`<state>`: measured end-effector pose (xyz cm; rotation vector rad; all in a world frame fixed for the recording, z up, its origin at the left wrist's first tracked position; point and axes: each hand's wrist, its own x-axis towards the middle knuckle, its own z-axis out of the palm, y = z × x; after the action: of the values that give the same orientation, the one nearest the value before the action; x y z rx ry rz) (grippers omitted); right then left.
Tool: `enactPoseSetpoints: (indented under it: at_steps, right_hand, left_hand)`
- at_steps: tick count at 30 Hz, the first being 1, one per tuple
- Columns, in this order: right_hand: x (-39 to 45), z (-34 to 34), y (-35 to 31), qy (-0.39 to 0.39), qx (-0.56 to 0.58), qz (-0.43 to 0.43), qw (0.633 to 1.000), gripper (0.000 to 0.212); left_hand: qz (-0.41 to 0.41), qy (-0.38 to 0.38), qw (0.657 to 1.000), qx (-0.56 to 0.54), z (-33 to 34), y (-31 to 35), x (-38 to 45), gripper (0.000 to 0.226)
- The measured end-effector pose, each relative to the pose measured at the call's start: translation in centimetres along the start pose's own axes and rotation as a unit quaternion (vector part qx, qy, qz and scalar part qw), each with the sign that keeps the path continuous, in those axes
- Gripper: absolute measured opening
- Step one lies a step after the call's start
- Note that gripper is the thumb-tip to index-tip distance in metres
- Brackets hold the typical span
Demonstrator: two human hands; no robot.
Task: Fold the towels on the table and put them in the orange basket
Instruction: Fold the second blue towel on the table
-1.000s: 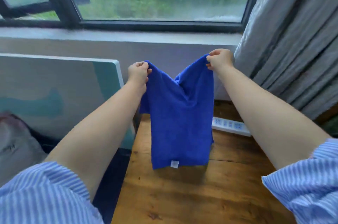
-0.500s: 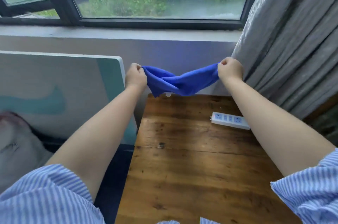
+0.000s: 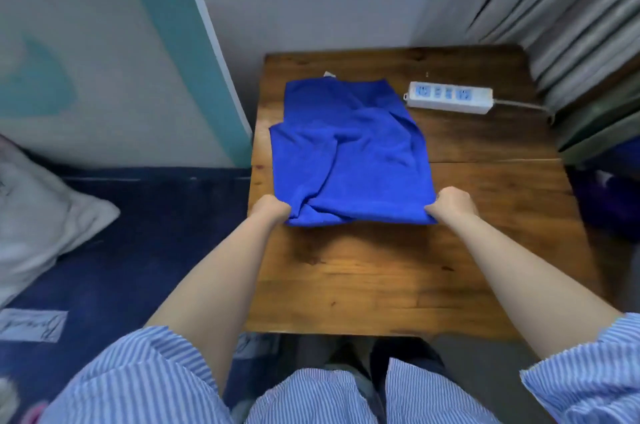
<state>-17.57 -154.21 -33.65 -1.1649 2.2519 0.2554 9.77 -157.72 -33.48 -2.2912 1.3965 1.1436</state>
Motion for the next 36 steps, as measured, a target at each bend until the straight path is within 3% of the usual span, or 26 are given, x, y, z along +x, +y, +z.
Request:
enactPoseSetpoints:
  at_steps: [4, 6, 9, 11, 14, 17, 19, 21, 24, 26, 29, 31, 36]
  right_hand:
    - [-0.3, 3.0, 2.5, -0.037, -0.052, -0.027, 0.998, 0.018]
    - [-0.5, 4.3, 3.8, -0.088, -0.095, -0.037, 0.991, 0.01]
    - [-1.1, 5.5, 5.3, -0.202, -0.158, -0.01, 0.967, 0.016]
    - [-1.7, 5.9, 5.8, -0.281, -0.181, 0.019, 0.942, 0.018]
    - [-2.1, 6.4, 6.5, -0.389, -0.282, 0.036, 0.876, 0.025]
    - [-2.0, 6.8, 6.4, -0.438, -0.325, 0.058, 0.836, 0.03]
    - [-2.3, 6.1, 5.6, -0.376, -0.325, 0.033, 0.867, 0.029]
    - [-1.9, 4.9, 4.8, -0.243, -0.256, 0.008, 0.936, 0.025]
    - [0.2, 3.6, 3.7, -0.054, -0.108, -0.034, 0.992, 0.021]
    - [1.8, 3.0, 2.5, 0.015, -0.043, -0.078, 0.996, 0.023]
    - [4.4, 2.4, 0.3, 0.078, 0.005, -0.136, 0.988, 0.029]
    - [6.4, 2.2, -0.7, 0.108, -0.001, -0.155, 0.982, 0.029]
    - [10.7, 1.7, -2.6, 0.141, -0.028, -0.195, 0.97, 0.031]
  left_hand:
    - [-0.01, -0.031, 0.999, -0.023, 2.8, -3.0, 0.2, 0.029]
    - [-0.01, -0.046, 0.999, 0.006, 3.8, -4.7, 0.1, 0.018]
    - [-0.013, -0.088, 0.992, 0.092, 5.4, -7.2, -0.4, 0.022]
    - [-0.009, -0.137, 0.98, 0.144, 6.1, -8.4, -1.0, 0.025]
    - [-0.02, -0.221, 0.956, 0.191, 6.6, -9.7, -1.5, 0.035]
    - [-0.039, -0.281, 0.935, 0.213, 6.4, -10.0, -2.1, 0.033]
    - [-0.043, -0.29, 0.936, 0.194, 6.2, -9.6, -1.9, 0.029]
    - [-0.04, -0.253, 0.959, 0.122, 5.5, -8.7, -1.2, 0.028]
    - [0.0, -0.094, 0.994, 0.057, 3.9, -6.9, 0.7, 0.022]
    - [0.018, -0.008, 1.0, 0.025, 3.0, -5.7, 2.2, 0.016]
    - [0.042, 0.029, 0.999, 0.002, 2.6, -3.8, 4.5, 0.026]
    - [0.079, 0.057, 0.995, 0.013, 2.6, -2.3, 5.8, 0.039]
    - [0.166, 0.14, 0.975, 0.055, 3.2, 1.6, 8.5, 0.04]
